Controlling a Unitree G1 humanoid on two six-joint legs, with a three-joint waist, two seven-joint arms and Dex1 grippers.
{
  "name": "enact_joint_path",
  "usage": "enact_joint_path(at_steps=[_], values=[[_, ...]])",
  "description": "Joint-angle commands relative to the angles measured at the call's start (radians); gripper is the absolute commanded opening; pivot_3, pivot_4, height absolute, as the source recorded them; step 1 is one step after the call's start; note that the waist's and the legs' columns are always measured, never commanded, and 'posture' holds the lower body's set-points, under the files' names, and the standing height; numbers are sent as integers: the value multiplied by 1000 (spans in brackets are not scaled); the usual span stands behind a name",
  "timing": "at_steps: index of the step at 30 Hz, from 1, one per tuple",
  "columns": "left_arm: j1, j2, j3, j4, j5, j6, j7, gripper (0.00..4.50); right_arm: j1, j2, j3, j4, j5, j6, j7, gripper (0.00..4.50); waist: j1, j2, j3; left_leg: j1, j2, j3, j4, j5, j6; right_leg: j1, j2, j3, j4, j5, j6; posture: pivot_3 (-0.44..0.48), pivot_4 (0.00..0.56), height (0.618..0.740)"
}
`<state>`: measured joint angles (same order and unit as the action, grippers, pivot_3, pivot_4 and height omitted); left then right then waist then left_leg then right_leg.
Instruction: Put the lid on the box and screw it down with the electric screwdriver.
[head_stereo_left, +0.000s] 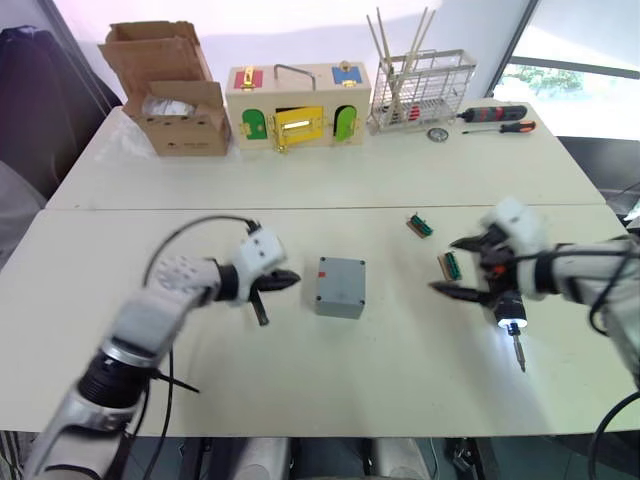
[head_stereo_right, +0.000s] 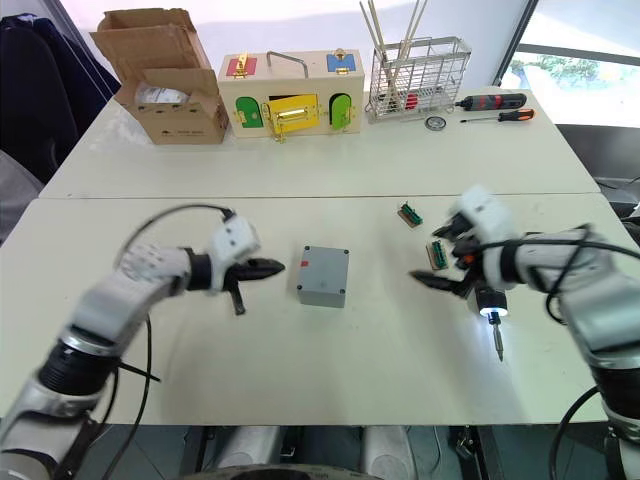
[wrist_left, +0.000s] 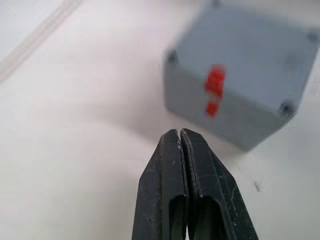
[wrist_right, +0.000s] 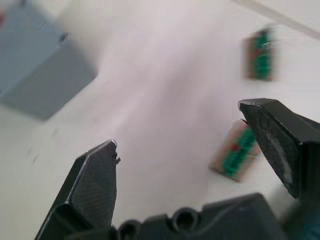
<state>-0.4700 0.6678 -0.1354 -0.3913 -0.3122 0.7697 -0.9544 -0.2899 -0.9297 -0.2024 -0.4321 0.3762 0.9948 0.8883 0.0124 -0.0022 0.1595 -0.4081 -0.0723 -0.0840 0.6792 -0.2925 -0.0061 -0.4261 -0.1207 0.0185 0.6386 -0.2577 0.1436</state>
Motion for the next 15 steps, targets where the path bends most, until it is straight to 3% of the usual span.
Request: enact_joint_path(at_steps=[1,4,8,12,15], values=[[-17,5,17,-73,-93,27,-43,0,25,82,-80,-12,25,32,-105,4478,0,0,0,0,0,1,0,1,-2,0,0,0,0,0,0,0,150,730],[-51,-27,2,-83,-133,45,-30,0,59,163,-70,11,-8,6,-204,4478,3,0,0,0,-1,1,1,2,-4,0,-1,1,0,0,0,0,150,730],[-64,-51,-51,-66,-115,29,-11,0,76,206,-5,27,-48,-40,-268,3417,-1,0,0,0,-1,1,1,2,-4,1,-1,1,0,0,0,0,150,730],[-66,-53,-73,-54,-106,16,2,0,66,220,9,52,-54,-68,-296,2004,-3,0,0,0,-1,1,1,2,-4,0,-1,1,0,0,0,0,150,730],[-67,-51,-81,-46,-107,4,7,0,25,233,18,103,-79,-83,-347,2004,-3,0,0,0,-1,1,1,2,-4,0,0,1,0,0,0,0,150,730]])
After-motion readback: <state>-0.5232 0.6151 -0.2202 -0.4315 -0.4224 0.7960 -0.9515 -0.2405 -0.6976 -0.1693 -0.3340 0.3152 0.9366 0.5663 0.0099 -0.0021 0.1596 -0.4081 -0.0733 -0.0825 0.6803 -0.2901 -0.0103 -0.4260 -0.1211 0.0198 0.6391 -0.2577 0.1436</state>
